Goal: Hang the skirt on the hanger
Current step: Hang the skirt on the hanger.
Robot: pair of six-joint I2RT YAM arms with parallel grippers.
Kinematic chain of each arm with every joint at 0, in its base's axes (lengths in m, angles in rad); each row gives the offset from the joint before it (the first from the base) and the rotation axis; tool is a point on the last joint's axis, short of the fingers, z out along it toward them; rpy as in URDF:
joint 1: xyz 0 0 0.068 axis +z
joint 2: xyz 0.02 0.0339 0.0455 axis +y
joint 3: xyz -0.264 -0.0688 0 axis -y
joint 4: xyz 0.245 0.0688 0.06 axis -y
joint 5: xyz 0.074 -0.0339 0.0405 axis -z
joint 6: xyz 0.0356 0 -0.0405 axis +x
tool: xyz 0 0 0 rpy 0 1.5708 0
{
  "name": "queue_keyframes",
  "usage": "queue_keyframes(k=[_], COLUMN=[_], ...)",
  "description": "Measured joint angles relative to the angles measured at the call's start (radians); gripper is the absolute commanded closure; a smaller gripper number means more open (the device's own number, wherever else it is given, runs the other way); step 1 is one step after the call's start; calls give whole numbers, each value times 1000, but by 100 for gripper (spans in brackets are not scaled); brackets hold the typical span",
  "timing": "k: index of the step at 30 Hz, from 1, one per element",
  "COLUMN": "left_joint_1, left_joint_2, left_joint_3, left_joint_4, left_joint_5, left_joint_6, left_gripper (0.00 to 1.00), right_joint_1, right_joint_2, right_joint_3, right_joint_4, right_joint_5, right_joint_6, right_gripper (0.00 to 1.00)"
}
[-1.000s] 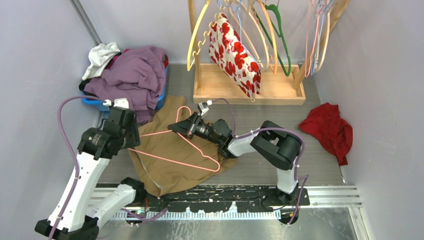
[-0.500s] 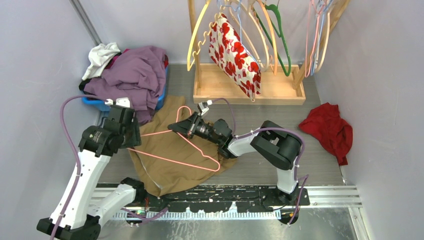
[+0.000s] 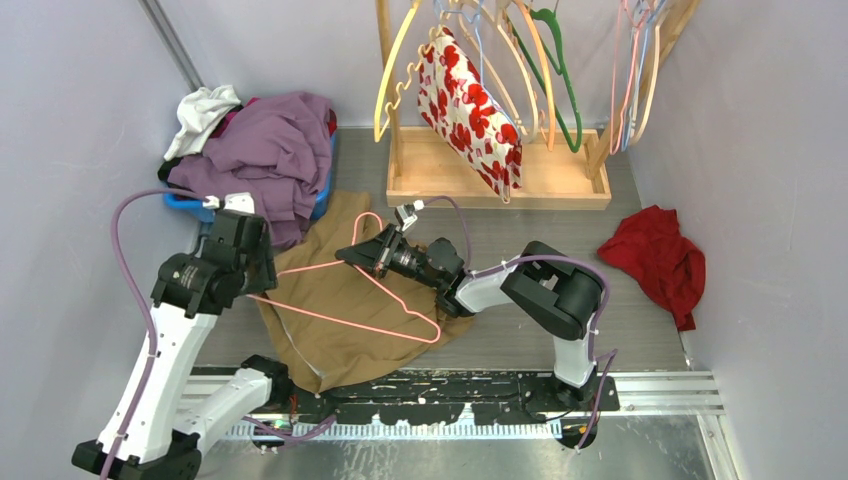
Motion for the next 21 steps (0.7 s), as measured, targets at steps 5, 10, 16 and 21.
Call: queue_keyframes(k=[5,10,16,21], left_joint_1=[1,1,2,2], left_joint_2=[21,48,60,61], left_joint_3=[0,0,0,0], left_joint_4=[-7,-9,-8,-8], left_joint_5=[-27,-27,-7,11], left_joint_6=[0,0,0,0], left_gripper=[51,51,53,54], right_joint_1=[0,-2,-6,-11], right_joint_2=[0,-2,-2,-2], right_joint_3=[0,0,0,0], right_joint_4=[0,-3,-8,-8], right_joint_5=[0,0,-1,-4], right_joint_6=[0,-5,-5,-5], right_gripper=[99,99,99,99])
